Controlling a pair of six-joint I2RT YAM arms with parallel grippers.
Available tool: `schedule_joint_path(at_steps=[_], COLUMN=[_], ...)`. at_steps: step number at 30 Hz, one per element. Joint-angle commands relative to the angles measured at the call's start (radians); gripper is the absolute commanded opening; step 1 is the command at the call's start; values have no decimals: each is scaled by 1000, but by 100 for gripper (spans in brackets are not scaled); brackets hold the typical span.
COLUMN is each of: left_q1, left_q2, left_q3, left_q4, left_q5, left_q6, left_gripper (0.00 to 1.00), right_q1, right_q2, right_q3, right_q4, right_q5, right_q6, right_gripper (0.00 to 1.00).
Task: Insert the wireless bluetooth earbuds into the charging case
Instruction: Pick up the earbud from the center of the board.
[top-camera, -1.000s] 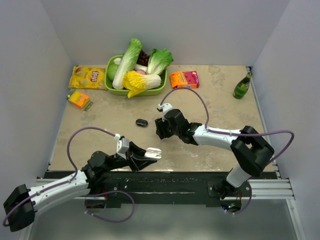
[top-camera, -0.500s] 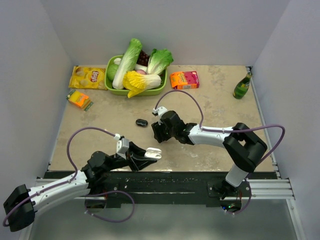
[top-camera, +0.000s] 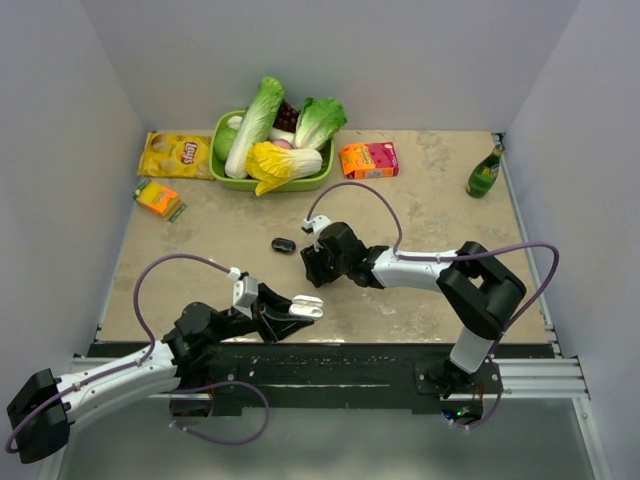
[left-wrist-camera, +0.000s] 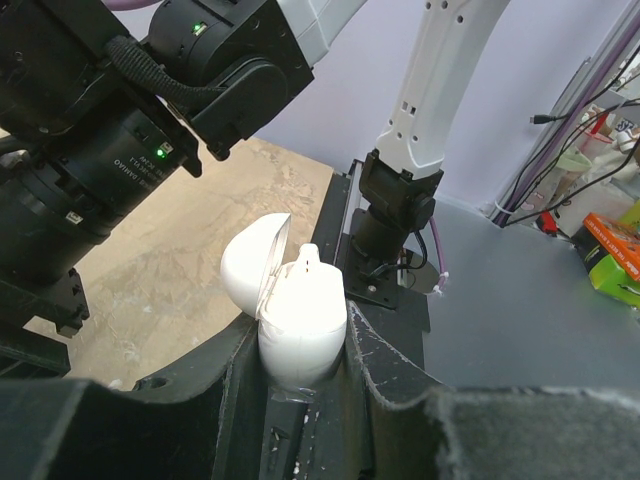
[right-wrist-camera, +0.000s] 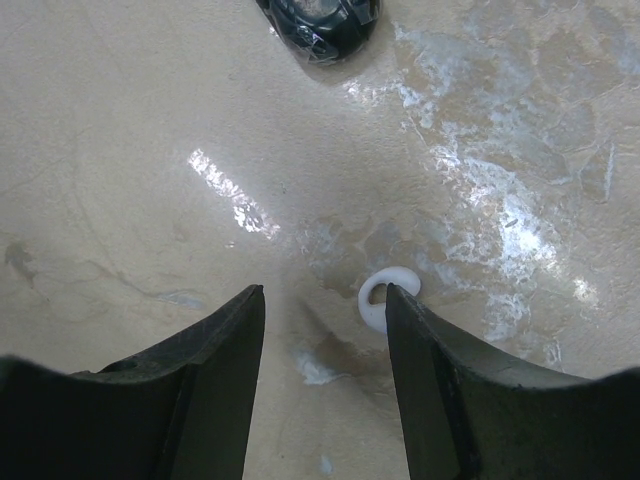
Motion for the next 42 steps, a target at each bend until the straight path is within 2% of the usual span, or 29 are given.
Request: schedule_joint_path(at_steps=[1,22,42], left_q1=[-4,-4,-4], left_q2=[-6,-15,-5], left_q3=[-12,-18,-26], left_q4=[39,37,62], left_q5=[6,-3,0], left_q6=[-2,-2,-15], left_gripper=[0,0,0], right_q1=[-1,-1,-3], right_q2=[18,16,7], right_q3=[37,31,30], right_q4=[27,-37,-45], right_q5=[-15,145,198], right_q6=[1,8,8], right_gripper=[54,49,28])
